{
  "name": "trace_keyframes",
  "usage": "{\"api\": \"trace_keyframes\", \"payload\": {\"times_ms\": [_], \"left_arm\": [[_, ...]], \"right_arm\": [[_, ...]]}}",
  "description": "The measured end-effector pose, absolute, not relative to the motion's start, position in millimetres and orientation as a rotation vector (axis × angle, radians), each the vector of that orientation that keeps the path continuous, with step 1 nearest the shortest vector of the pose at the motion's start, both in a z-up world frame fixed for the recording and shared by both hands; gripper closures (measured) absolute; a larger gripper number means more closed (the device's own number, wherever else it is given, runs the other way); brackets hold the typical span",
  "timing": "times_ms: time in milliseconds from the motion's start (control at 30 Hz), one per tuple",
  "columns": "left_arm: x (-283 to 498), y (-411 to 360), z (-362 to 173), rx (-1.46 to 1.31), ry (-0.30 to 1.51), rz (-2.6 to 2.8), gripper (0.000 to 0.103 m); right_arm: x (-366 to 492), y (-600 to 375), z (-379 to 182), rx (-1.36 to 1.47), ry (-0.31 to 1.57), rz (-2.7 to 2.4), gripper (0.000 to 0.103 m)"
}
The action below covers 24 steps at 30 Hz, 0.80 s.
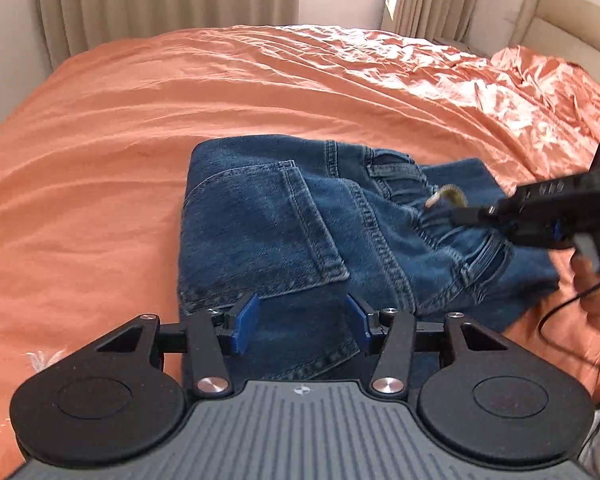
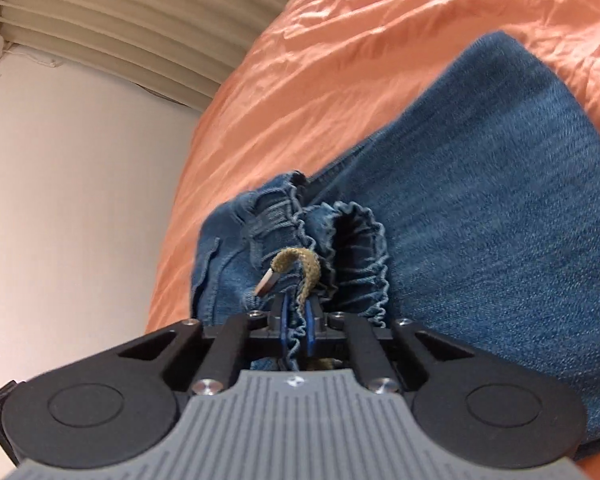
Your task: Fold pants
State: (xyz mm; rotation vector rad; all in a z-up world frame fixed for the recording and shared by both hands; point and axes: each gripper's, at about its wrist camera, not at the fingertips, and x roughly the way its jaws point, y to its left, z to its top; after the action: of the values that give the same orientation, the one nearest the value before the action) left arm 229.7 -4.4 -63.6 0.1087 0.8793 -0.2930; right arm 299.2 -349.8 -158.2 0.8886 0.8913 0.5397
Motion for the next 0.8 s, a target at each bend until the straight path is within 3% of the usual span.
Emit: {"api": "trace_keyframes", "payload": {"times_ms": [167,400,433,467,500,533,567,700,767,800], "left_arm": [[203.3,-1.3,-73.3,0.258,0.909,-0.326,0.042],[192.8,-4.7,-103.8,0.428,0.921,-0.284,0.042],[194.3,-6.7,-106.8,0.448,0.91,-0.274,0.045],[195.5,-8.0,-107.9,0.454,0.899,-0.267,0.06],[196.4,-10.2,-108.0,0.455,0.9,-0.267,0.067],[196.0,-13.2,-107.7,0.471,0.898,-0.274,0.081],[194.4,-16.0,-108.0,0.501,0.892,-0.272,0.087],[191.6,-11.8,-109.6,0.516,0.941,-0.284,0.093],[197.0,-5.1,-113.9,0.499,0.995,-0.268,0.103],[199.6,-1.0,-119.6,0.51,1.034,-0.244,0.103]], "right_arm": [[263.7,-359.5,-116.4,0.829,0.741,0.638,0.103],[244.9,-370.2,-132.8,0.87,0.856,0.515,0.103],[244.3,-368.6,-134.6,0.839,0.879,0.486,0.103],[243.6,-365.2,-137.5,0.797,0.903,0.452,0.103],[244.8,-361.9,-144.2,0.777,0.934,0.42,0.103],[246.7,-360.7,-151.6,0.77,0.966,0.394,0.103],[248.4,-359.3,-158.4,0.763,0.994,0.372,0.103],[253.9,-357.3,-172.3,0.765,1.038,0.332,0.103],[254.3,-353.6,-168.0,0.727,1.036,0.333,0.103],[255.1,-350.6,-167.6,0.692,1.042,0.327,0.103]]}}
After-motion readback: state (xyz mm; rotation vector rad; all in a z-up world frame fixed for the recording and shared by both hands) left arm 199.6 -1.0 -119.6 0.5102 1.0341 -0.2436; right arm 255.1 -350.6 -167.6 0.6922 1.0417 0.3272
